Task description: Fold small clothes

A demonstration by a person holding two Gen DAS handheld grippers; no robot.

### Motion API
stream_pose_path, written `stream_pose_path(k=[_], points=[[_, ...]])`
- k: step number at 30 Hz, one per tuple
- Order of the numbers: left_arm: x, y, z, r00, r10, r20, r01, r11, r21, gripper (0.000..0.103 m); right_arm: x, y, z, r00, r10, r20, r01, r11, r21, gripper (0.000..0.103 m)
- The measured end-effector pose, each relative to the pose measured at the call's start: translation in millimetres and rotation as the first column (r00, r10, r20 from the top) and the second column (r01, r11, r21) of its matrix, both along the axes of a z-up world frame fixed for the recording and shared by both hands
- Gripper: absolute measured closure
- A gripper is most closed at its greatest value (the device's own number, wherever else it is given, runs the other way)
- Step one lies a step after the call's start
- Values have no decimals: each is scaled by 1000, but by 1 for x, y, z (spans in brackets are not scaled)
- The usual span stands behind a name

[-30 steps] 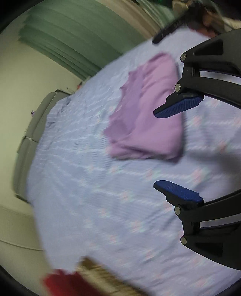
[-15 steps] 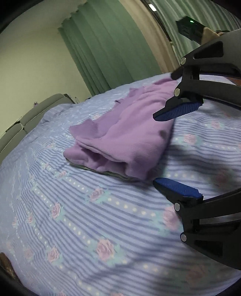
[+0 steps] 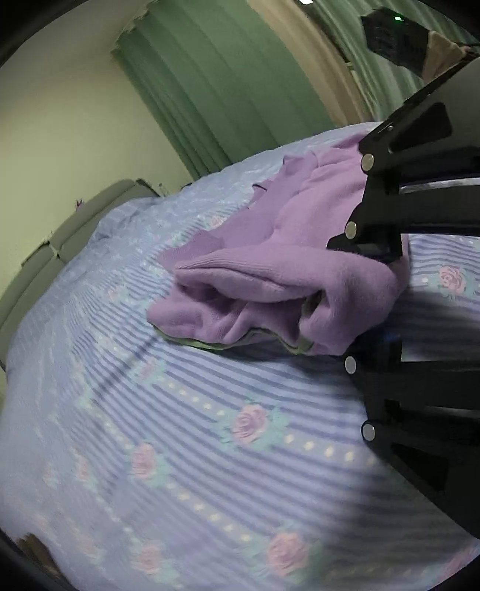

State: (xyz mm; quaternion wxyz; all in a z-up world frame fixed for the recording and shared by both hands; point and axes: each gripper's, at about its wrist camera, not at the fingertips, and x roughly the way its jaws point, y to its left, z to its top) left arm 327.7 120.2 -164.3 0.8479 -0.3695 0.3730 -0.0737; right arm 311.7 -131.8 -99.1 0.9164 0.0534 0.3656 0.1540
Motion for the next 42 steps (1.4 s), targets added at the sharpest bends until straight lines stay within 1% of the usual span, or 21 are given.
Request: stream_pose_path(k=[3, 4, 6, 9, 11, 14, 16, 17, 19, 22, 26, 29, 31, 33, 36, 37, 38, 39, 40, 41, 42], points=[[1, 1, 13, 999, -24, 43, 21, 998, 63, 79, 4, 8, 0, 1000, 11, 12, -11, 1000, -13, 89], [1, 1, 18, 998, -29, 51, 24, 996, 82, 79, 7, 10, -2, 1000, 13, 3, -13, 1000, -9, 89], [-2, 2, 26, 998, -33, 61, 27, 995, 93, 80, 13, 11, -12, 999, 13, -45, -12, 1000, 14, 91], [1, -3, 37, 996, -58, 74, 49, 992, 119, 80, 16, 14, -23, 998, 11, -63, -12, 1000, -6, 92], [1, -10, 48, 993, -82, 89, 68, 986, 155, 80, 17, 14, -29, 997, 10, -74, -10, 1000, 3, 92], [-2, -28, 64, 986, -117, 119, 87, 970, 229, 80, 23, 13, -37, 996, 27, -90, -26, 1000, 10, 92], [-1, -43, 76, 979, -147, 142, 101, 952, 290, 80, 28, 10, -38, 994, 44, -103, -42, 999, 22, 93], [1, -52, 85, 974, -163, 159, 106, 941, 321, 80, 29, 6, -35, 992, 62, -107, -59, 998, 33, 93], [6, -65, 99, 965, -190, 182, 120, 934, 336, 80, 29, -5, -24, 993, 77, -95, -71, 996, 62, 93], [14, -84, 113, 952, -225, 209, 143, 927, 346, 80, 26, -28, -1, 997, 69, -40, -65, 995, 79, 93], [23, -122, 126, 935, -267, 235, 177, 923, 342, 81, 32, -71, 32, 998, 68, 3, -67, 991, 117, 93], [30, -149, 129, 927, -288, 240, 196, 918, 346, 81, 40, -107, 54, 999, 37, 38, -41, 995, 96, 93], [36, -170, 127, 927, -292, 236, 201, 916, 348, 81, 47, -123, 61, 999, 47, 23, -49, 993, 105, 93], [40, -184, 124, 928, -298, 224, 209, 913, 349, 81, 57, -143, 62, 998, 57, -25, -53, 989, 135, 93], [47, -210, 118, 925, -319, 206, 226, 898, 379, 81, 61, -168, 63, 999, 22, -43, -17, 995, 97, 93], [48, -217, 116, 923, -328, 200, 230, 890, 395, 81, 62, -177, 62, 998, 13, -57, -7, 994, 106, 92], [47, -224, 114, 923, -331, 197, 229, 883, 410, 81, 64, -183, 60, 997, 14, -77, -4, 991, 136, 87], [47, -227, 112, 924, -331, 194, 228, 880, 417, 81, 66, -191, 57, 994, 16, -112, 5, 983, 185, 73], [46, -228, 110, 923, -332, 192, 227, 876, 426, 81, 69, -197, 52, 988, 20, -152, 18, 970, 243, 64], [44, -227, 110, 923, -333, 193, 224, 873, 433, 81, 74, -204, 44, 979, 31, -202, 37, 945, 325, 54], [42, -226, 109, 923, -333, 194, 222, 871, 439, 81, 74, -206, 40, 973, 47, -228, 43, 927, 372, 54]])
